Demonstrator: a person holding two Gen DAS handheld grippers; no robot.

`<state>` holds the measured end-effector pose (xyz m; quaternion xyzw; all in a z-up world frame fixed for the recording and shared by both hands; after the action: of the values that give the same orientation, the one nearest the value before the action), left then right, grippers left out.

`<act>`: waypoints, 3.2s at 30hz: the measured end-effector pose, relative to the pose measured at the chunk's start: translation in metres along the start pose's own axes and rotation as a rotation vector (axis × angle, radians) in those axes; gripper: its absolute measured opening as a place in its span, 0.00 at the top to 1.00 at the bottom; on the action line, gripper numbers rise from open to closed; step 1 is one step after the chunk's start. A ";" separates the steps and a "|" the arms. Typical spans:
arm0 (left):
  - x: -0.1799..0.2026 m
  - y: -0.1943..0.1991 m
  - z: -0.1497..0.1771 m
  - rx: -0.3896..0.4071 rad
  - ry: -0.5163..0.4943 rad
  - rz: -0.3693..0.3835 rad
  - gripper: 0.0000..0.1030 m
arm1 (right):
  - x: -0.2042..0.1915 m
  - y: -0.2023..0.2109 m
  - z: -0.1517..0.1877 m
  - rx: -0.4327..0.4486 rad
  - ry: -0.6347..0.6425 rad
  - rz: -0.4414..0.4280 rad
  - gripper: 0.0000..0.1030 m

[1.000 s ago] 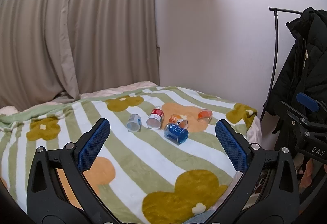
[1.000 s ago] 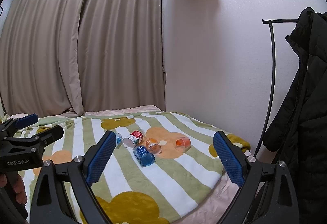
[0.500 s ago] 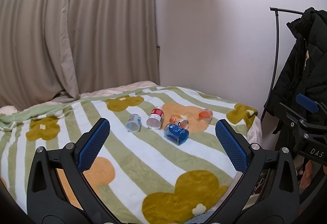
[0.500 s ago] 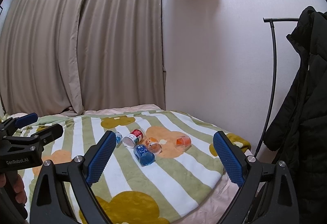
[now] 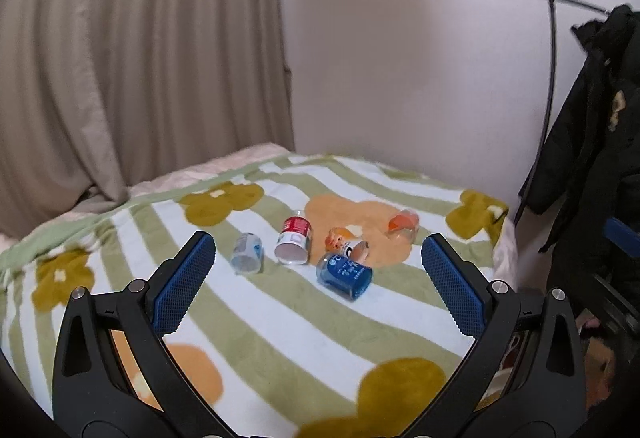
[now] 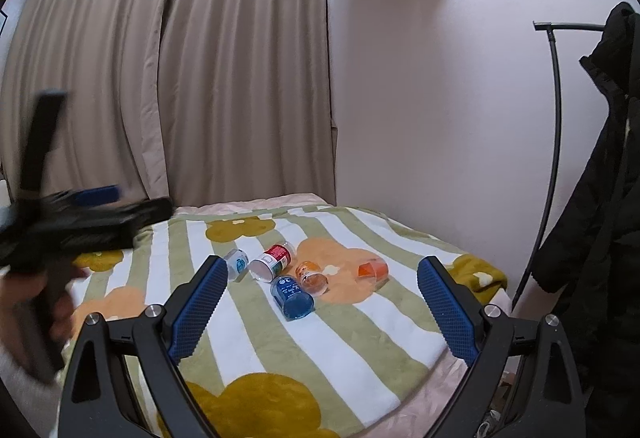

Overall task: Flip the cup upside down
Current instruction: 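Reach the left tool down and grasp the red-labelled water bottle, then lift the red-labelled bottle with the left tool and turn it over, then grasp the bottle with the right tool while the left tool holds it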

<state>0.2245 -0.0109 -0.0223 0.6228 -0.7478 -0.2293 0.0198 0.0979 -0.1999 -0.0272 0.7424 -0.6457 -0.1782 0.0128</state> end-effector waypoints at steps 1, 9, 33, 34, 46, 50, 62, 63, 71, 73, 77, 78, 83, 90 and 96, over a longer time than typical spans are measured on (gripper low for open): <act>-0.002 -0.021 -0.003 -0.027 -0.012 0.018 0.00 | 0.000 -0.004 0.000 -0.006 -0.001 -0.004 0.08; -0.017 -0.176 -0.006 -0.192 -0.097 0.069 0.00 | 0.014 -0.048 0.007 -0.050 0.011 0.013 0.08; -0.022 -0.427 0.139 -0.875 -0.104 0.297 0.42 | 0.032 -0.144 0.091 -0.262 0.017 0.040 0.08; -0.020 -0.427 0.143 -0.888 -0.100 0.305 0.43 | 0.029 -0.144 0.093 -0.265 0.020 0.036 0.08; -0.036 -0.381 0.112 -0.816 -0.107 0.272 0.43 | 0.011 -0.142 0.096 -0.276 0.001 -0.018 0.08; -0.036 -0.337 0.095 -0.782 -0.144 0.263 0.43 | 0.005 -0.130 0.082 -0.254 -0.022 -0.037 0.08; 0.036 -0.190 0.118 -0.734 -0.029 0.331 0.43 | -0.001 -0.078 0.047 -0.190 -0.093 -0.052 0.08; 0.044 -0.181 0.125 -0.736 -0.015 0.339 0.43 | 0.000 -0.074 0.045 -0.188 -0.094 -0.051 0.08; 0.096 -0.148 0.179 -0.812 -0.001 0.381 0.43 | -0.003 -0.047 0.040 -0.180 -0.076 -0.034 0.08; 0.107 -0.145 0.189 -0.828 -0.004 0.397 0.43 | -0.003 -0.044 0.041 -0.181 -0.072 -0.031 0.08; 0.123 -0.147 0.197 -0.847 -0.009 0.420 0.43 | -0.001 -0.042 0.044 -0.187 -0.070 -0.023 0.08; 0.125 -0.149 0.199 -0.851 -0.006 0.422 0.43 | 0.000 -0.042 0.045 -0.191 -0.070 -0.022 0.08; 0.133 -0.157 0.208 -0.865 -0.018 0.414 0.43 | 0.003 -0.040 0.047 -0.194 -0.066 -0.008 0.08; 0.127 -0.164 0.209 -0.848 -0.028 0.372 0.08 | 0.007 -0.042 0.050 -0.201 -0.080 -0.004 0.08; 0.122 -0.164 0.201 -0.822 -0.014 0.366 0.05 | 0.007 -0.042 0.051 -0.200 -0.079 -0.003 0.08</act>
<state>0.2849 -0.0811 -0.2934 0.4190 -0.6925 -0.5043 0.3009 0.1244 -0.1883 -0.0874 0.7307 -0.6236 -0.2708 0.0612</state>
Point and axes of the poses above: each gripper's, at about its wrist camera, not at the fingertips, and y roughly against the way its jaws point, x to its right, z to its underside, the point moved 10 cm from there along -y, roughly the way its jaws point, and after that the axes turned 12 degrees about -y, right-handed, at the moved point
